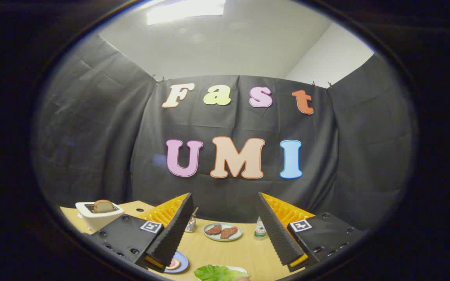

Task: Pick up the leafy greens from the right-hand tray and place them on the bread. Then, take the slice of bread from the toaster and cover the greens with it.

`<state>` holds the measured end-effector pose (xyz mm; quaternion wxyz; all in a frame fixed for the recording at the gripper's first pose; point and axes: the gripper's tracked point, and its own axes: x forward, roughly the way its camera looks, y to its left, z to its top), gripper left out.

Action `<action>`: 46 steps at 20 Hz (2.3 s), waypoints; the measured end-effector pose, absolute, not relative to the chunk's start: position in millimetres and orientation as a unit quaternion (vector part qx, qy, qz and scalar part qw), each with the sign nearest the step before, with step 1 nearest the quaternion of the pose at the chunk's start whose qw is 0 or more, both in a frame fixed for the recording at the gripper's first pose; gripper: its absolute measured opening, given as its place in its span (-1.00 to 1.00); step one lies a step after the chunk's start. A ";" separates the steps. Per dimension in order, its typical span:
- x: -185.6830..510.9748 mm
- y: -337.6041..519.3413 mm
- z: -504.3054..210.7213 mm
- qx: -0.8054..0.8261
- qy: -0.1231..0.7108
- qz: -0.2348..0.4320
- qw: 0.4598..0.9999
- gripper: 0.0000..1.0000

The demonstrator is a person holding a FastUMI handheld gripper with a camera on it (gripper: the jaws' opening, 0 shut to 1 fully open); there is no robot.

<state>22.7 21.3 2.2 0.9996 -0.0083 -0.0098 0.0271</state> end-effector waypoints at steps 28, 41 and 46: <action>24.9 22.6 -212.4 -0.171 0.249 0.293 0.907 0.98; 16.4 26.6 -313.3 -0.209 0.360 0.380 0.826 0.98; 14.1 31.1 -346.7 -0.216 0.397 0.397 0.798 0.97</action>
